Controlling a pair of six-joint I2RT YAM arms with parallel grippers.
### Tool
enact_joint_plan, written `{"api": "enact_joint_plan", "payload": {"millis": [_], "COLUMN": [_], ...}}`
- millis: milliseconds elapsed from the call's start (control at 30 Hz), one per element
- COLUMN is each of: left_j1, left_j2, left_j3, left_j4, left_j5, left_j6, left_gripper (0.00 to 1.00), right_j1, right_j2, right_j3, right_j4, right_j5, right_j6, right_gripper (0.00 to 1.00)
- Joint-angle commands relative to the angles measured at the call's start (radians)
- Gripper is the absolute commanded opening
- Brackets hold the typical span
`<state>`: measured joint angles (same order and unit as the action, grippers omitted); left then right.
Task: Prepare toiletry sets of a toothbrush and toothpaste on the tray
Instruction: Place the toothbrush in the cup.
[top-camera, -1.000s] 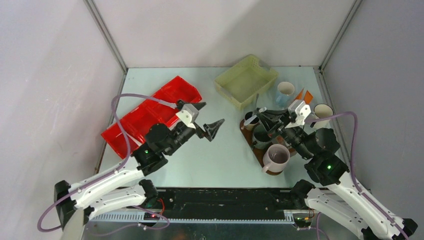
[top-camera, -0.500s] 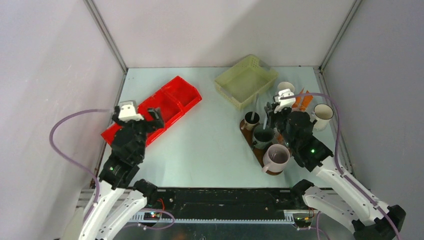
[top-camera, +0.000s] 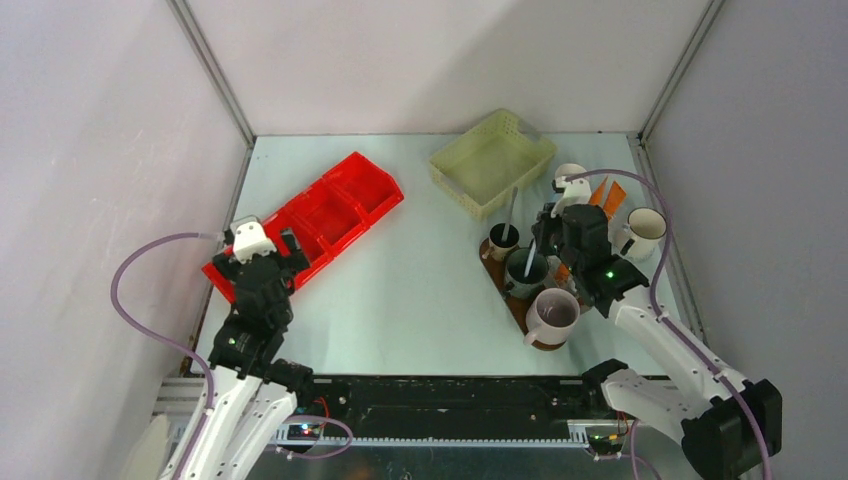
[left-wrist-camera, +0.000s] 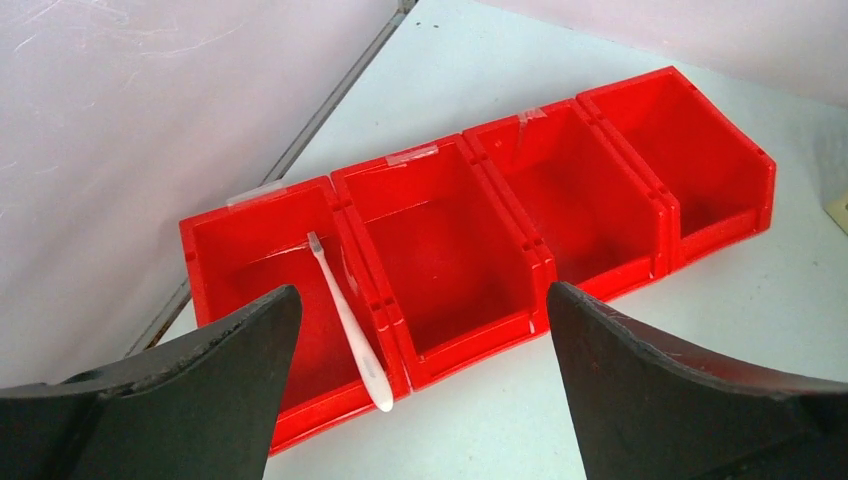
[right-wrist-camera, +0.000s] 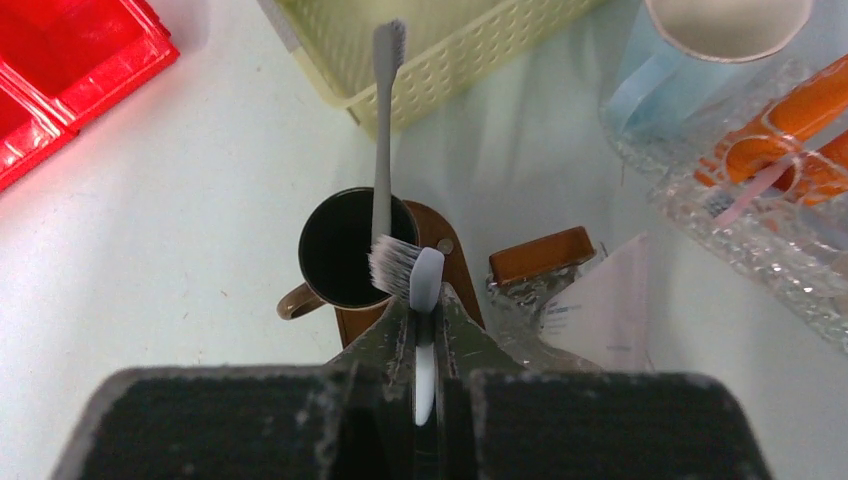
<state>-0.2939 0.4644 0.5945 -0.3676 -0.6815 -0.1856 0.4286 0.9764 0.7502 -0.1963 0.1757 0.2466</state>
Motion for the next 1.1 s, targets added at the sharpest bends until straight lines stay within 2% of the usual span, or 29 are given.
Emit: {"api": "enact_joint_plan", "payload": {"millis": [0,133,233,333,567,667,900,1067], "left_j1": [0.029,0.047,0.058,0.068,0.097,0.144,0.325,0.441], "left_j2": [0.012,0.024,0.030,0.036,0.078,0.108,0.194,0.288], "left_j3": [0.006,0.011,0.017,0.024,0.059,0.077,0.080,0.057], "left_j4": [0.012,-0.013,-0.022,-0.035,-0.106,-0.164,-0.243,-0.215], "left_j5": [-0.044,-0.054,-0.062,-0.066,-0.088,-0.078,-0.014,0.102], "left_j6": [-0.036,-0.054,-0.064,-0.075,-0.155,-0.234,-0.416,-0.489], "left_gripper": [1.00,1.00,1.00,1.00,1.00,1.00,0.94,0.87], "right_j1": [-0.005,-0.014,-0.017,-0.025,-0.032,-0.033,-0.036,-0.036], "right_j2": [0.034,0.045,0.029,0.006,-0.129,-0.214,-0.341,-0.393], "right_j3": [0.035,0.035,0.035,0.035,0.035,0.035,0.035,0.034], "right_j4": [-0.003,-0.026,-0.042,-0.053,-0.056,-0.046,-0.042,-0.070], "right_j5": [-0.036,-0.043,-0.045,-0.039,-0.031,-0.020,0.014,0.041], "right_j6": [0.046,0.064,0.070,0.071,0.064,0.051,-0.001,-0.035], "right_gripper": [0.08,0.18,0.32,0.41,0.58,0.70,0.79,0.84]}}
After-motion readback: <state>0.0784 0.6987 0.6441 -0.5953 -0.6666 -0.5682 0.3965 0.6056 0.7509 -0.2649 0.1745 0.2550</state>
